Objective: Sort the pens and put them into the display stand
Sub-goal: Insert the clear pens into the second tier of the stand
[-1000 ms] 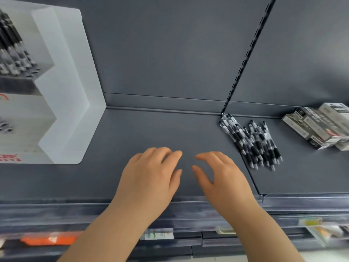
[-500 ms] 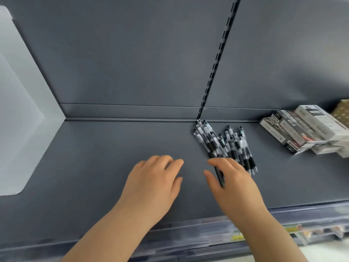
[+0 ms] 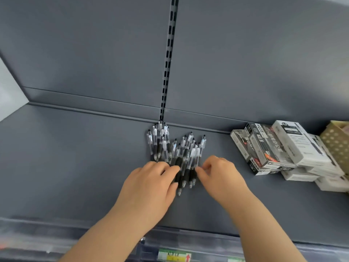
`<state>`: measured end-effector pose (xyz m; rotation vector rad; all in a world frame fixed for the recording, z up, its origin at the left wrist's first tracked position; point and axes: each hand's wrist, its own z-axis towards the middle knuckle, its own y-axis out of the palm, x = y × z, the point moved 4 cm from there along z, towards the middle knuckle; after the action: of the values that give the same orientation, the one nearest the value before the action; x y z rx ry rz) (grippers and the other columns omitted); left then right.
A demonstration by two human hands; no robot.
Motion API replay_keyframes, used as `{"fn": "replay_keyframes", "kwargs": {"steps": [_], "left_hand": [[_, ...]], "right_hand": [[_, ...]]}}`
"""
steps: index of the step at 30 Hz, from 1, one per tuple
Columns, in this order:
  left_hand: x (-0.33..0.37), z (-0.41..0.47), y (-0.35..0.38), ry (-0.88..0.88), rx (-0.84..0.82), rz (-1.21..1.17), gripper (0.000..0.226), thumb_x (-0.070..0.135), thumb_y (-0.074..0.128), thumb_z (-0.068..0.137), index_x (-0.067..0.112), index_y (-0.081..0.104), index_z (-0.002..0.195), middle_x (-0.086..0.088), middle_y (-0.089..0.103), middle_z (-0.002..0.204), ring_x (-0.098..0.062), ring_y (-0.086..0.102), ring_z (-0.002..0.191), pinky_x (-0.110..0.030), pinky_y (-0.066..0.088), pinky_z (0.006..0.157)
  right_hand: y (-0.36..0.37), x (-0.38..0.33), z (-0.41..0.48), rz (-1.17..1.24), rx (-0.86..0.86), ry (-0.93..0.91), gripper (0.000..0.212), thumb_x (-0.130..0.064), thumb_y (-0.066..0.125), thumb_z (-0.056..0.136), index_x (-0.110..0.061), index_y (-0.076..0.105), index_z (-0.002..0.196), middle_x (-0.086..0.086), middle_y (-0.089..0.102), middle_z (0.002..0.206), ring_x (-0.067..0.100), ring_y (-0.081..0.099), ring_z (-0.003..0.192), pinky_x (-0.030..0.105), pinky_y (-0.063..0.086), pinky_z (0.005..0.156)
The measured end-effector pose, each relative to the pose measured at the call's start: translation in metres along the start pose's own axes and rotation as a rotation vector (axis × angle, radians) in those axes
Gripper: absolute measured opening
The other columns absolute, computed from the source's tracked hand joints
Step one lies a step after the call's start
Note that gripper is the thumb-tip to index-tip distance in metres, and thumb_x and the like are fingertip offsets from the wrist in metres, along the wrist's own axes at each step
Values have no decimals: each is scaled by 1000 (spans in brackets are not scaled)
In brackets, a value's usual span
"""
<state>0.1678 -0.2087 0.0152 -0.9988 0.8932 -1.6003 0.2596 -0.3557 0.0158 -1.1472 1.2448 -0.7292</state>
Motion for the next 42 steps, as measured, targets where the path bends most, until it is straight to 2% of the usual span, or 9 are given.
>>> {"fn": "replay_keyframes", "kwargs": {"steps": [9,13,17,25,27,31,35,38,42], "left_hand": [[1,6,3,-152,-16,65,29,28,75,71,23,70,98,11,66,81,-14,65,71,-26,49,47],[2,27,-3,-227,-34,54,10,27,68,80,24,69,90,11,63,78,-12,63,75,-25,48,48],[10,71,6,-280,-100,73,25,31,36,99,21,58,104,6,54,100,-14,52,99,-28,46,69],[10,121,57,-458,-519,290,19,27,54,92,18,60,107,-2,57,113,-24,47,113,-31,35,70],[10,122,55,-450,-494,282,7,20,51,91,18,58,89,-1,57,97,-23,52,102,-29,35,64],[9,115,40,-466,-398,190,31,20,44,94,16,40,63,2,42,65,-18,45,68,-25,28,49],[0,94,23,-469,-290,8,30,35,38,98,15,56,85,0,59,76,-18,55,70,-28,36,49],[-11,72,11,-524,-238,-245,29,35,45,96,14,62,90,-3,68,82,-18,62,76,-35,51,65],[-25,44,-3,-584,-156,-499,17,33,51,94,26,60,107,14,65,90,2,58,82,-8,40,64]], "right_hand": [[10,-1,20,42,-287,69,36,-33,45,84,-13,31,57,0,37,55,18,33,48,22,25,45],[4,12,18,177,-274,83,35,-30,48,85,-13,33,58,1,39,56,20,34,52,24,29,50],[-8,22,17,248,-189,77,29,-27,50,85,-13,38,62,1,45,58,20,38,57,26,32,53],[-4,30,12,318,-130,54,24,-31,52,87,-9,57,81,1,60,69,17,49,59,25,40,53],[-2,33,13,332,-103,48,21,-31,52,87,-12,58,81,1,63,71,14,50,57,22,40,51],[-4,32,17,377,-78,2,19,-29,52,91,-18,55,77,-9,56,63,3,47,54,9,35,44],[-5,25,22,434,-55,-31,20,-28,53,92,-21,52,72,-10,52,59,3,45,52,7,36,46],[-3,16,25,463,-55,-63,19,-28,54,92,-23,52,73,-9,55,64,6,47,53,8,38,47],[-2,-6,25,539,-54,-101,12,-27,54,91,-28,53,79,-5,61,74,10,55,63,8,39,48]]}}
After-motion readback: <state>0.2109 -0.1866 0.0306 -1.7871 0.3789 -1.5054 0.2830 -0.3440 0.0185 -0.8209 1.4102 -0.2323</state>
